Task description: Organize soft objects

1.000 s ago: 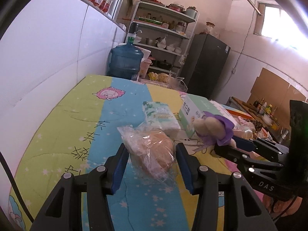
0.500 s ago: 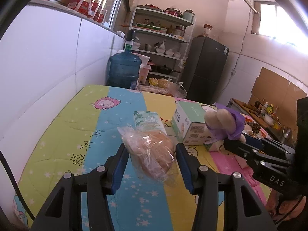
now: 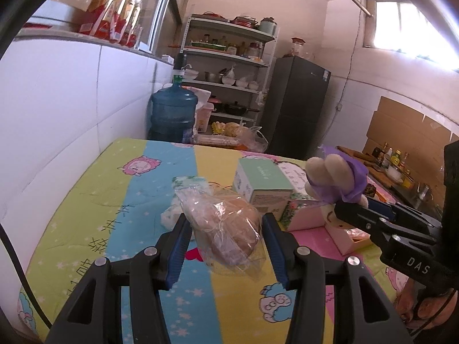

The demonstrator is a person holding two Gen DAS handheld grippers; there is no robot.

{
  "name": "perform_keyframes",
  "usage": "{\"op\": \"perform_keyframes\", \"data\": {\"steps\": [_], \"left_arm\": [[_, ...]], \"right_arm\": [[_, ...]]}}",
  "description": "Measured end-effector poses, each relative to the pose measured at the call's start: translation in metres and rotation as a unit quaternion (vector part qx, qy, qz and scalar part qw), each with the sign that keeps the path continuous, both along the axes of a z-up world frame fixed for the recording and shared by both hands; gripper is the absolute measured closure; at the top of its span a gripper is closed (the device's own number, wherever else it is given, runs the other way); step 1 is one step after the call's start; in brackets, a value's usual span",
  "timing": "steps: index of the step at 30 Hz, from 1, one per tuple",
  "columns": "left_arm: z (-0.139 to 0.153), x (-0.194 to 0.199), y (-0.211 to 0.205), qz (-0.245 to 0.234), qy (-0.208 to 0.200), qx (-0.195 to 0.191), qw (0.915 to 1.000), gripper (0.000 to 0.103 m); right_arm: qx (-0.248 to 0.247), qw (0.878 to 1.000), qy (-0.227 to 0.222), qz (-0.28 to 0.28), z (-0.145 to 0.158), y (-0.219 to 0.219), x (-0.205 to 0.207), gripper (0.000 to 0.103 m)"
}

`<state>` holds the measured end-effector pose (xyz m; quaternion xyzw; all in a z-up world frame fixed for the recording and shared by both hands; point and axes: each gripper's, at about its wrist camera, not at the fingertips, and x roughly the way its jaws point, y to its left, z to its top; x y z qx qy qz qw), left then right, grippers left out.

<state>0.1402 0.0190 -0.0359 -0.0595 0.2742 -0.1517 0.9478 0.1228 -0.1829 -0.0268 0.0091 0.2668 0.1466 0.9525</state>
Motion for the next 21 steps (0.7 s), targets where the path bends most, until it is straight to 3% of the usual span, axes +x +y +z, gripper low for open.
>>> {"op": "perform_keyframes", "data": {"steps": [21], "left_arm": [[0.014,-0.002,-0.058,-0.029,-0.011,0.006,0.9995,0.052]], "right_arm": [[0.032,0.999,-0.021,-0.028,0.014,-0.05,-0.015,0.059]]}}
